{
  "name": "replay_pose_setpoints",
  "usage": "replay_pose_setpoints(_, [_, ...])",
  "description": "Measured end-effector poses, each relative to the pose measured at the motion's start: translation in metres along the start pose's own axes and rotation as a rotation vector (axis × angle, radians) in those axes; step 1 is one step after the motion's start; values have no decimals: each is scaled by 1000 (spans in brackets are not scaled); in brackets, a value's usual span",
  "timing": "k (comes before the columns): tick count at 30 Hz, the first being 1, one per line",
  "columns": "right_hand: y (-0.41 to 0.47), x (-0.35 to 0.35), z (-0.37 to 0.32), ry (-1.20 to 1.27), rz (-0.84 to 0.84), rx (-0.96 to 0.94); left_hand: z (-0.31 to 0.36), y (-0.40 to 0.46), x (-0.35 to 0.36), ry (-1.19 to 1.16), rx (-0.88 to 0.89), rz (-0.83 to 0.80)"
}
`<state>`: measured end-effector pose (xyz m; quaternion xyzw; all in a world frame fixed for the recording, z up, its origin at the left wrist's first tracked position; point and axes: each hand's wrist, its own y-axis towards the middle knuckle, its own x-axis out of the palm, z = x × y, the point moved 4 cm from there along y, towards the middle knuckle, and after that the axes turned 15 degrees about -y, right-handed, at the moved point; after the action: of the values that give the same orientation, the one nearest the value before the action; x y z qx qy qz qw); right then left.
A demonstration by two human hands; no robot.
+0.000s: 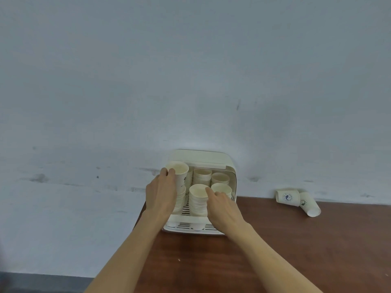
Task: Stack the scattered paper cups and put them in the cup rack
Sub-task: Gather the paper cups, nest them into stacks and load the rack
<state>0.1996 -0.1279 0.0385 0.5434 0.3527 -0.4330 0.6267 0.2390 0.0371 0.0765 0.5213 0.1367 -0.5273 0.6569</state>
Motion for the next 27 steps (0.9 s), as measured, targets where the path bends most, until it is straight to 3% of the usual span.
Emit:
replay_pose_setpoints(8, [-14, -4, 2, -14, -13, -13, -2, 8, 5, -55, 35, 86])
replay_pose_setpoints(27, [-22, 6, -3, -9, -13, -34, -22, 1, 38, 140, 49, -142])
